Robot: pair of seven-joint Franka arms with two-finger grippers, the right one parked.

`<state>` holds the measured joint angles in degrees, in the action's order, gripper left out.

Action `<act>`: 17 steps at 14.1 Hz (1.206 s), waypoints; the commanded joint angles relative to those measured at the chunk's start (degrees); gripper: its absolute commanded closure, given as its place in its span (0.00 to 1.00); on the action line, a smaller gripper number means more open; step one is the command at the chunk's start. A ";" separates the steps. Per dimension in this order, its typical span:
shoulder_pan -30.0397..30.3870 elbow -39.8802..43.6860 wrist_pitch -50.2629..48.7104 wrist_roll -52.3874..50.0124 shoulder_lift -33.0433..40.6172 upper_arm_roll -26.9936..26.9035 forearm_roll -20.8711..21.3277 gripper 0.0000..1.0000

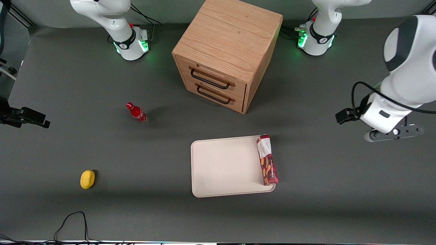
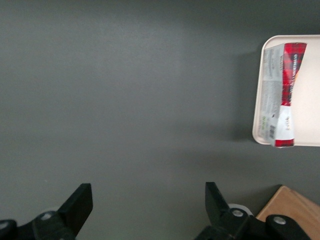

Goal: Place red cookie box on tray

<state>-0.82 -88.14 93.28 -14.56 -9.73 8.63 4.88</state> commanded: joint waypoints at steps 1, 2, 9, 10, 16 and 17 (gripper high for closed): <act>3.71 -4.67 2.34 8.91 4.36 -0.01 -2.58 0.00; 3.11 -4.67 2.60 11.81 4.80 -2.80 -3.81 0.00; 0.47 -1.69 3.14 12.81 4.72 -7.05 -4.26 0.00; 0.64 -0.81 1.83 12.89 4.54 -7.05 -4.35 0.00; 0.47 -1.16 -1.52 13.16 4.28 -6.96 -4.26 0.00; 0.56 -1.24 -1.61 13.33 4.28 -6.96 -4.26 0.00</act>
<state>0.67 -89.41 92.77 -1.70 -5.91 2.55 1.10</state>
